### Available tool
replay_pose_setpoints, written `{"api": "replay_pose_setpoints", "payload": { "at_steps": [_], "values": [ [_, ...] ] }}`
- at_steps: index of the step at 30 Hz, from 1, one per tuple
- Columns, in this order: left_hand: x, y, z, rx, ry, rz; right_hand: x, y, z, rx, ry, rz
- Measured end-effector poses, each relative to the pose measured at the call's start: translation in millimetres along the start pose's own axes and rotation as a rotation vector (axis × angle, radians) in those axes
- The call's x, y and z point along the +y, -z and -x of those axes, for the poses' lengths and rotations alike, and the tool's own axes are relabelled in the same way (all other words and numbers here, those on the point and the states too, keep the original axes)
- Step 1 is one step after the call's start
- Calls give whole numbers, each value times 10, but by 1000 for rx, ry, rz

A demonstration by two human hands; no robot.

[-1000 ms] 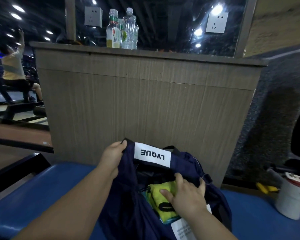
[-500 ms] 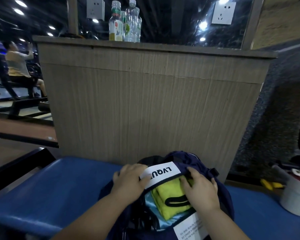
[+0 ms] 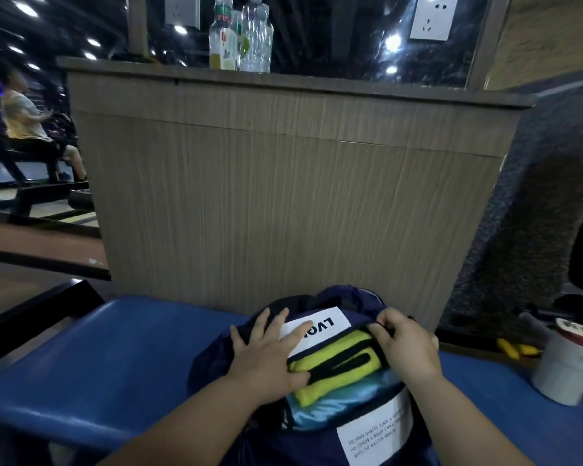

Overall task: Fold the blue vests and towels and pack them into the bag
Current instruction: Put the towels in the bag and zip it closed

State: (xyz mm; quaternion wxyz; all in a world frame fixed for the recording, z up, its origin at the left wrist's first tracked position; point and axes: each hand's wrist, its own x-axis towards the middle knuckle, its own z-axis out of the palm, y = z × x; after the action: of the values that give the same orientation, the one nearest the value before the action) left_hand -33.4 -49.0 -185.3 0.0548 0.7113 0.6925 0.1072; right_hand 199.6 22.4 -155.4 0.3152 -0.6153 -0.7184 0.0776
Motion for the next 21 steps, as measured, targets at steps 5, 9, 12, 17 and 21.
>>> {"api": "replay_pose_setpoints", "payload": {
  "at_steps": [5,9,12,17,21],
  "values": [
    [-26,71,-3,-66,-92,-46,120,77,19,-78,57,4],
    [337,78,198,1,-138,-95,336,59,61,-154,-22,-160],
    [531,27,263,-79,-134,-142,393,33,105,-131,-72,-325],
    [473,-119,226,-137,-133,-243,343,-32,96,-253,-131,-313],
    [326,-119,137,-104,-178,-194,301,-103,63,-293,-131,-186]
  ]
}}
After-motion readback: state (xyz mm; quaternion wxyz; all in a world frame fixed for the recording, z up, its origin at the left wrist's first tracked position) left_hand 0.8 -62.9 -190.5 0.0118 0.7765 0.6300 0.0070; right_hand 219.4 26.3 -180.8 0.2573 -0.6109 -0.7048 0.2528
